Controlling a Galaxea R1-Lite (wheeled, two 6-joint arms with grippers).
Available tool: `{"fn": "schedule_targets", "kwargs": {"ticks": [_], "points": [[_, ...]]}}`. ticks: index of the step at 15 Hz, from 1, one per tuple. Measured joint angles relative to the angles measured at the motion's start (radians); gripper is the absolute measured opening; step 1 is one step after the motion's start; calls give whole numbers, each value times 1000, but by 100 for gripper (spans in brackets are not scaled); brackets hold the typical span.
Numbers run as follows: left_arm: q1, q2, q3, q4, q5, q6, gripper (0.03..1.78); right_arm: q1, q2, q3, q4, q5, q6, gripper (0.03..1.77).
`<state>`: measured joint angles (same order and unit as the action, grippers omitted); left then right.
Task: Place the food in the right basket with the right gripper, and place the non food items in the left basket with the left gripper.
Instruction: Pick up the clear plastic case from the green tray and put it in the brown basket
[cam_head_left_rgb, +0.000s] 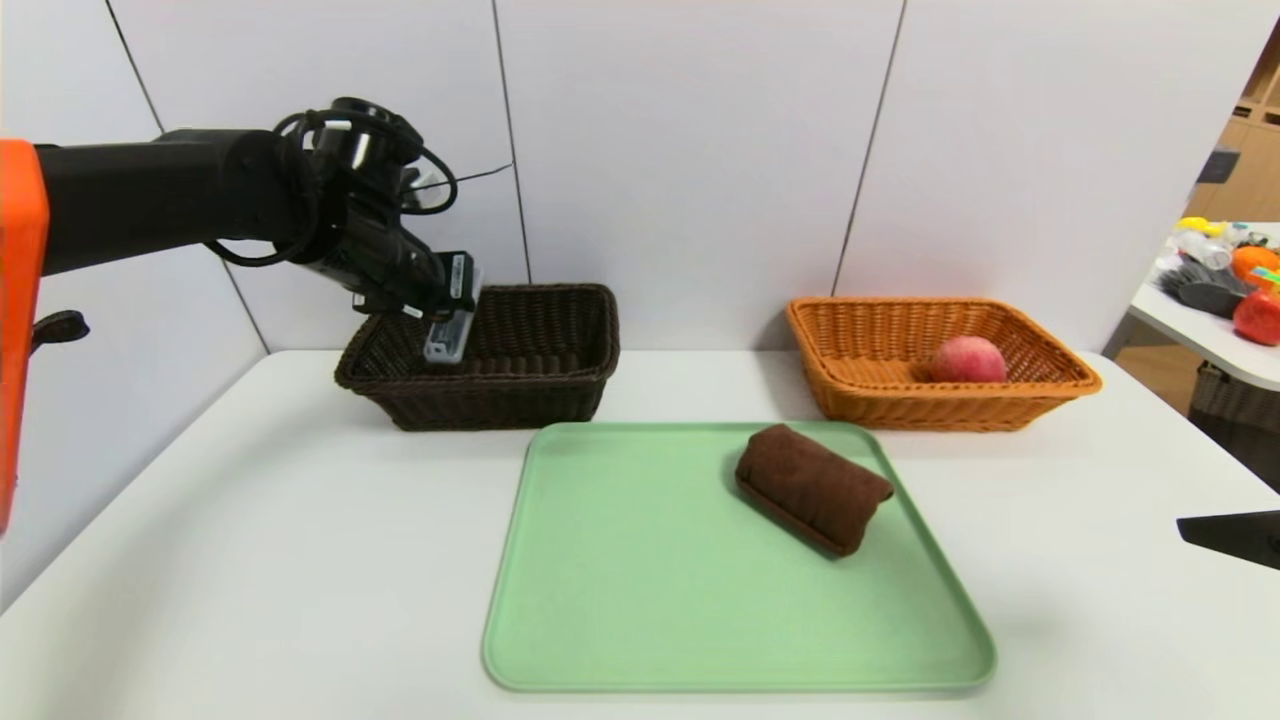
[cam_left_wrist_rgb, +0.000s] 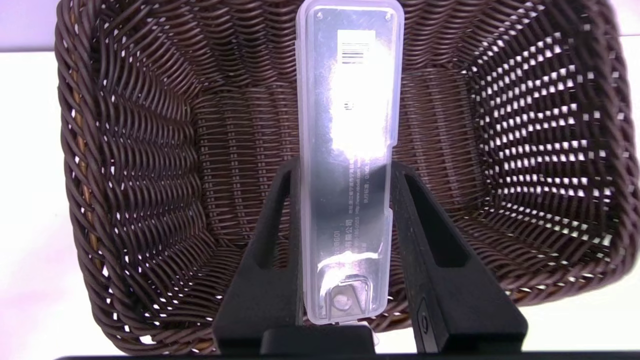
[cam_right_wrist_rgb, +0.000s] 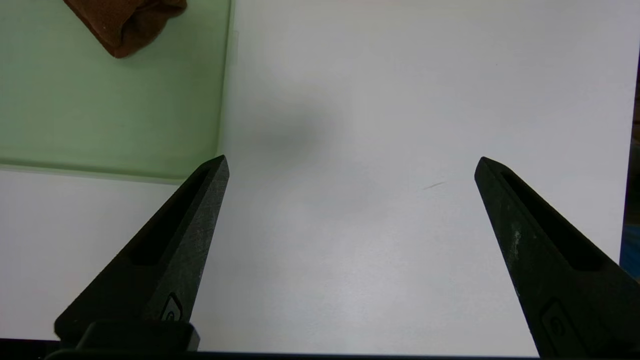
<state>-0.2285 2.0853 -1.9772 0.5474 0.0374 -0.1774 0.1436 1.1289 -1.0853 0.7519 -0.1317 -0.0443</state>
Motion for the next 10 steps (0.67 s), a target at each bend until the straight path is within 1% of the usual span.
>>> {"fn": "schedule_targets", "kwargs": {"ticks": [10], "points": [[13, 86, 0, -34, 5, -2, 57, -1, -29, 19, 1, -2, 1, 170]]}}
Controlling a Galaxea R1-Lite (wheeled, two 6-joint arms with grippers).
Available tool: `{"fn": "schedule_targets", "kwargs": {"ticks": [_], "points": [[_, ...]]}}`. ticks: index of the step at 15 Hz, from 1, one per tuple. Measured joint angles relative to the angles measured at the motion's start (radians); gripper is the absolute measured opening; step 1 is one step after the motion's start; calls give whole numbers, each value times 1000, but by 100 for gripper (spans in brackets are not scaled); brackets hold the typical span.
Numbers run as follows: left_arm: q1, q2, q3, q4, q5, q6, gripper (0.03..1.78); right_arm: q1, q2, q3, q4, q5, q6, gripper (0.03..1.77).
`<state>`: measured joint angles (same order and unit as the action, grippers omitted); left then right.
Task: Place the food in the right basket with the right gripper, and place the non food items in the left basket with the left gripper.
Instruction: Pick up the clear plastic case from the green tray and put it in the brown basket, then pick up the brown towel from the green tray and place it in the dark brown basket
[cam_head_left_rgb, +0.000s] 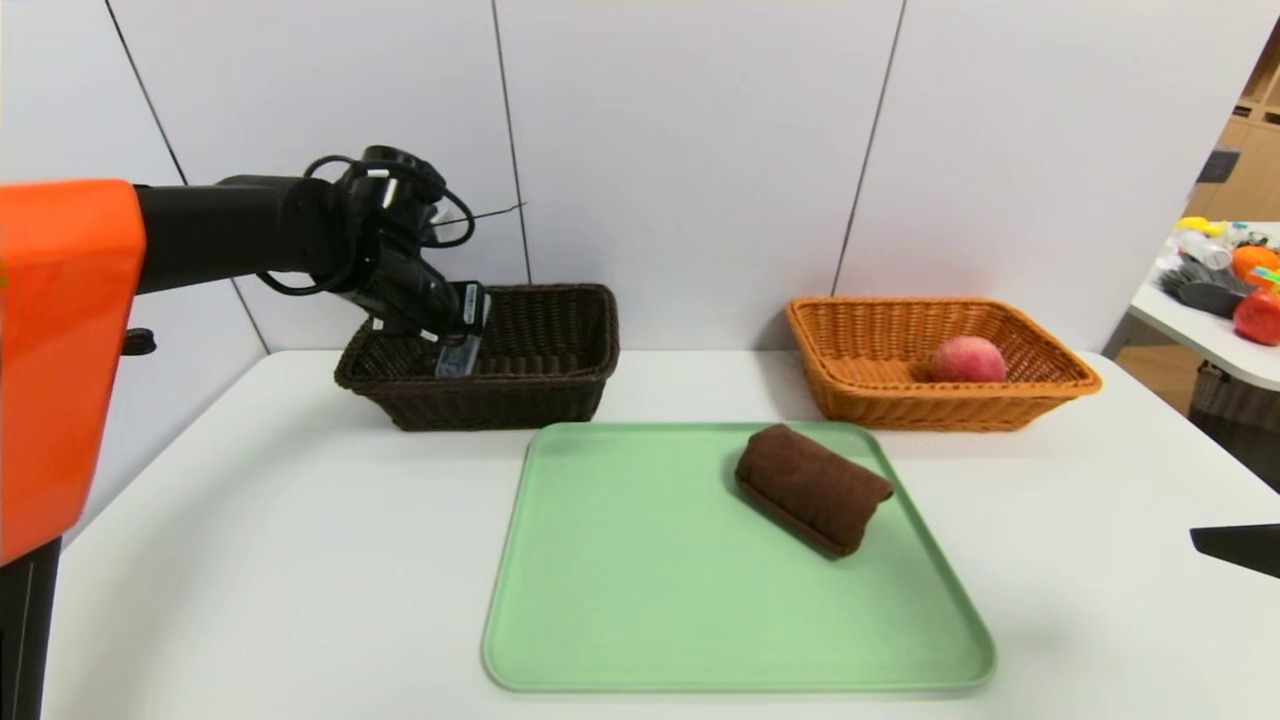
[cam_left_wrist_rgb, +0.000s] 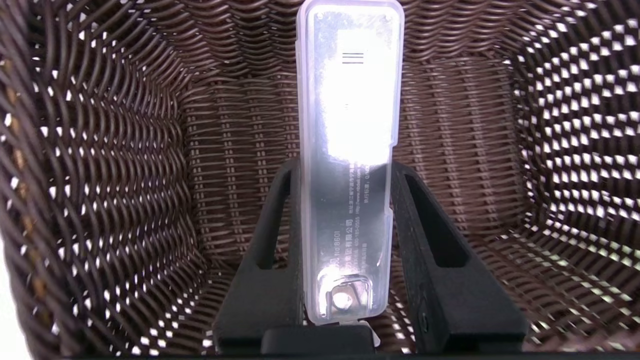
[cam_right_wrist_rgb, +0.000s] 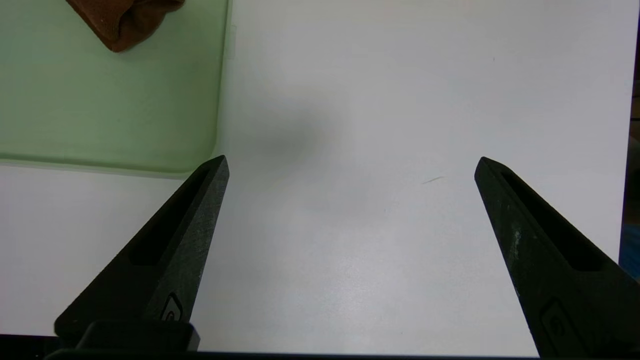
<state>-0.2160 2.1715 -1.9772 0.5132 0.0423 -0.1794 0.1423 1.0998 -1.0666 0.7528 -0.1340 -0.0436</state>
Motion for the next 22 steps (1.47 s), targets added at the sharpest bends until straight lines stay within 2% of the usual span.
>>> {"fn": "schedule_targets", "kwargs": {"ticks": [7, 10, 14, 18, 22], "points": [[4, 23, 0, 2, 2, -1, 57, 0, 0, 3, -1, -2, -2, 170], [4, 24, 0, -1, 2, 1, 89, 0, 1, 7, -1, -2, -1, 170], [5, 24, 0, -1, 3, 1, 122, 0, 2, 14, -1, -1, -1, 170], [-2, -12, 0, 3, 2, 5, 141, 1, 2, 18, -2, 0, -1, 170], [-103, -119, 0, 11, 2, 37, 153, 3, 2, 22, -2, 4, -3, 170]]}}
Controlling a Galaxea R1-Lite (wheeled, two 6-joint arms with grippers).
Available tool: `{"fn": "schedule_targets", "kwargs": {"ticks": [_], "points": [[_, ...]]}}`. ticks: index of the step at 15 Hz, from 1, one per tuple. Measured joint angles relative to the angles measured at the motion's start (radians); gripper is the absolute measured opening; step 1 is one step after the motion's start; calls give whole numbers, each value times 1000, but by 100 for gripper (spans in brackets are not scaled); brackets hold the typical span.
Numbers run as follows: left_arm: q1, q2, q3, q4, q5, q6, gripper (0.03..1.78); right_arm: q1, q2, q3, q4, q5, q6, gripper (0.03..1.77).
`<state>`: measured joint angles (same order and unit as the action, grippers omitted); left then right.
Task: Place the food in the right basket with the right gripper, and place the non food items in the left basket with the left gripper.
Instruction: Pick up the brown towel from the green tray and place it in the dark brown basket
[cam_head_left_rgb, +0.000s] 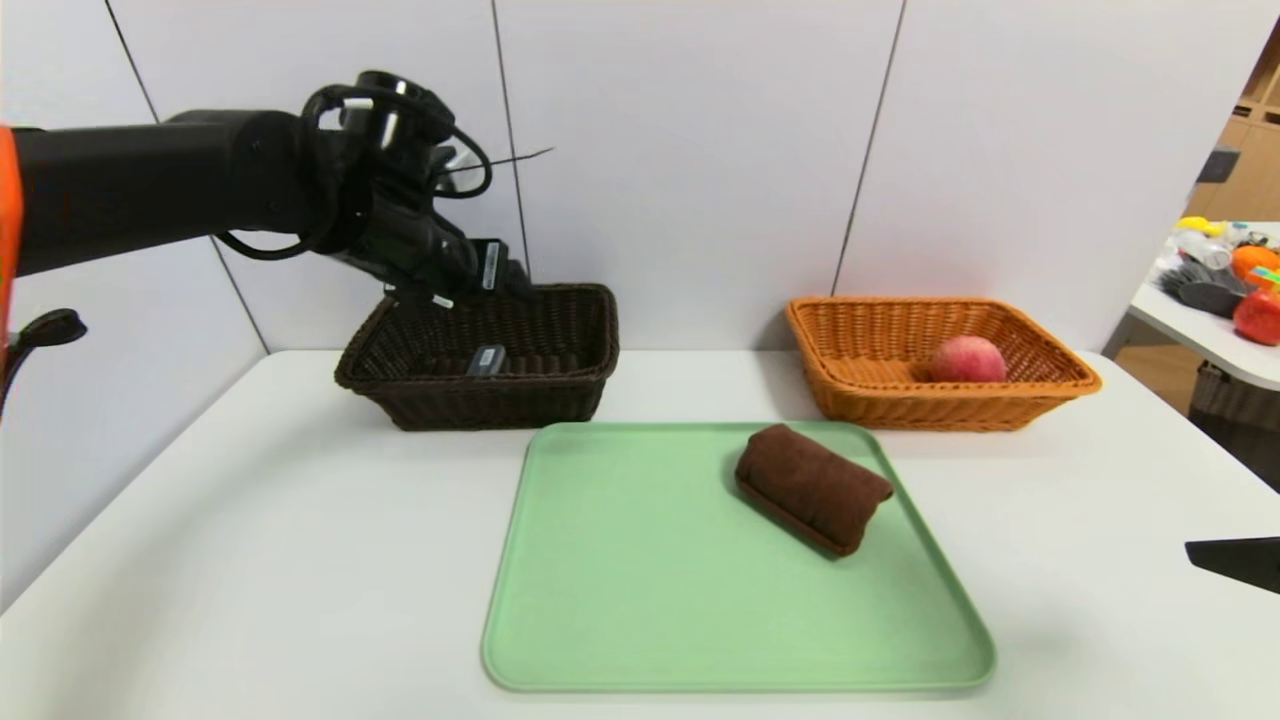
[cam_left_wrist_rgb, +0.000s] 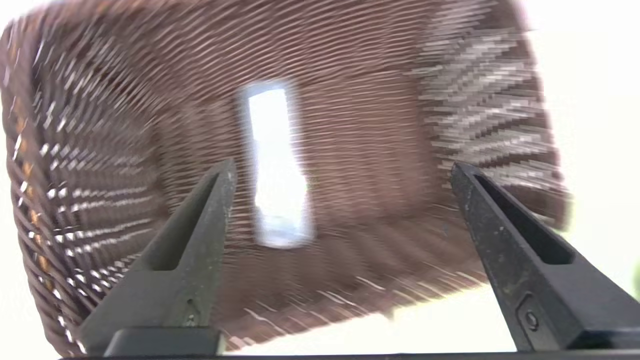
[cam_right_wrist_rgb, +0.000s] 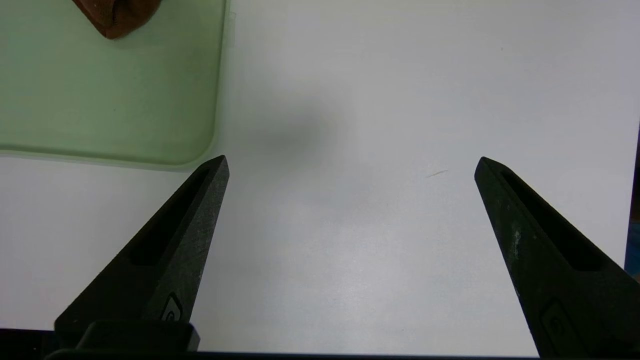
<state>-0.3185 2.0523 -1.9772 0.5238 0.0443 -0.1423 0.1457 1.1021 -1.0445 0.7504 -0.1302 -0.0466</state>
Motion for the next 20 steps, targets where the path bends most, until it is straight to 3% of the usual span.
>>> {"fn": "schedule_targets", "kwargs": {"ticks": [6, 9, 12, 15, 17, 20], "points": [[-271, -140, 1, 11, 24, 40, 162, 1, -10, 1, 1, 0, 4, 170], [-384, -156, 4, 65, 48, 21, 165, -1, -21, 2, 1, 1, 8, 170], [-481, -132, 6, 97, 70, -119, 167, -2, -31, 11, 2, 4, 17, 170], [-569, -76, 3, 86, 146, -260, 167, -2, -43, 30, 2, 5, 17, 170], [-616, -27, 0, 56, 199, -277, 168, -2, -50, 44, 1, 5, 17, 170], [-651, 36, -6, 40, 225, -275, 169, -2, -58, 56, 1, 7, 24, 170]]}}
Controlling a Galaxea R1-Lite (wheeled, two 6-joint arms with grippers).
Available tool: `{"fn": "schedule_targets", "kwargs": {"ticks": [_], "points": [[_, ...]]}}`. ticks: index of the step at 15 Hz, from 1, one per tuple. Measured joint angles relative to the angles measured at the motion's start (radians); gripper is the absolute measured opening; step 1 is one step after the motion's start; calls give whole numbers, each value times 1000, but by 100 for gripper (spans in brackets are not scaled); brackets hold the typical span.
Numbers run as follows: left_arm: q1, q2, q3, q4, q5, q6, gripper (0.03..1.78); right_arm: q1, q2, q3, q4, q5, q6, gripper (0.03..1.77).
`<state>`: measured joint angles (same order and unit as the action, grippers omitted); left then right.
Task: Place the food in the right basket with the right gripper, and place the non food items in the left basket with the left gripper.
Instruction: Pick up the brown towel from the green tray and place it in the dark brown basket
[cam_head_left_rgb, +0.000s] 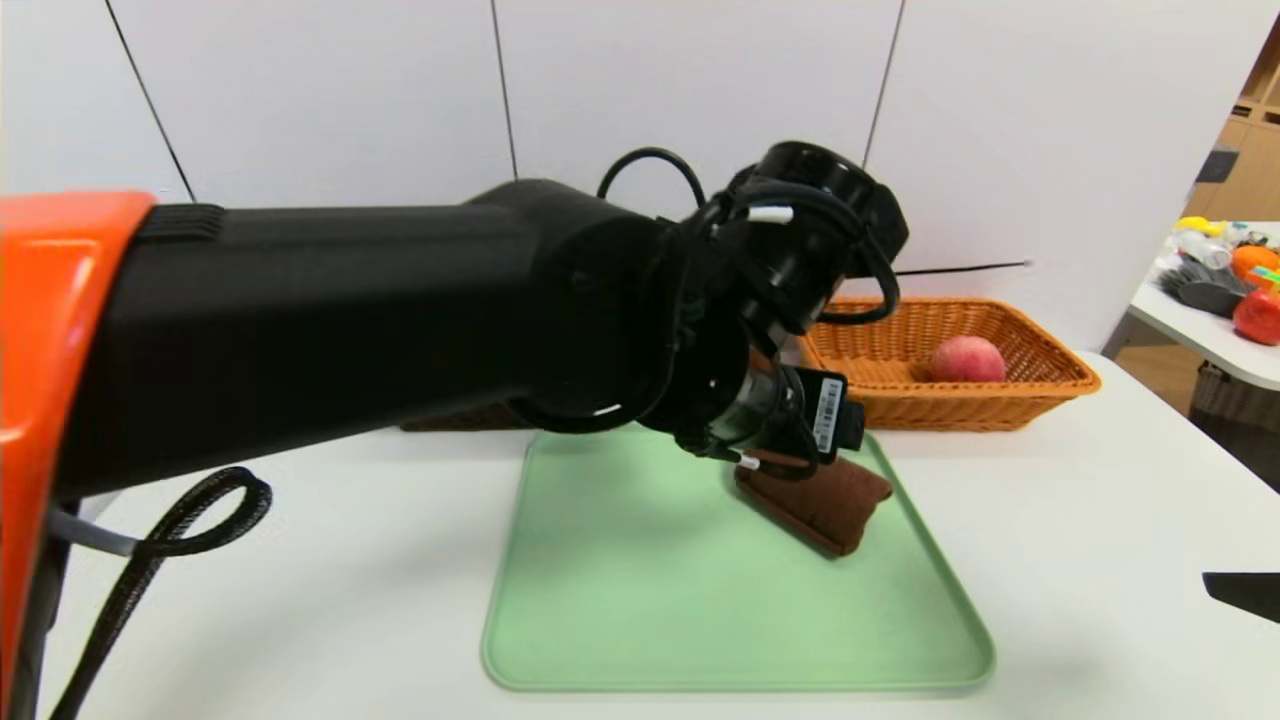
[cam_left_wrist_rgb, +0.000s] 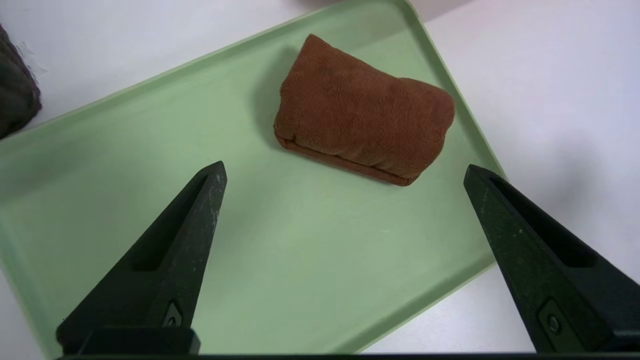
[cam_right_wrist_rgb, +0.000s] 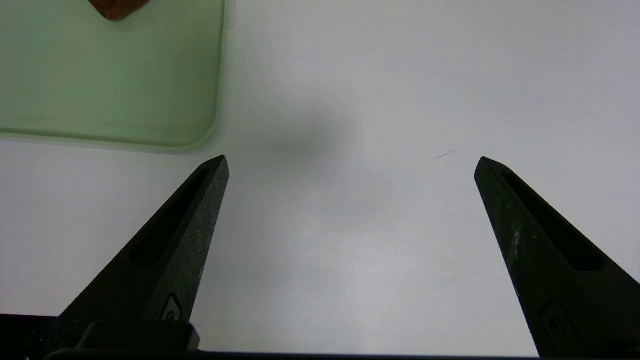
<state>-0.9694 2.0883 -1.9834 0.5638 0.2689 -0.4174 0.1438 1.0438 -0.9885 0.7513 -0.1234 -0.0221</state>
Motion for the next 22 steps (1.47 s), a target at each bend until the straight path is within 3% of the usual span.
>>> {"fn": "schedule_targets", "kwargs": {"ticks": [7, 14, 22], "points": [[-8, 112, -3, -73, 66, -60, 169, 0, -19, 26, -1, 1, -2, 170], [-8, 160, -3, -185, 67, -297, 169, 0, -50, 70, -1, 1, -4, 170], [-21, 219, -3, -217, 85, -293, 169, 1, -117, 113, 0, 1, -5, 170]]}}
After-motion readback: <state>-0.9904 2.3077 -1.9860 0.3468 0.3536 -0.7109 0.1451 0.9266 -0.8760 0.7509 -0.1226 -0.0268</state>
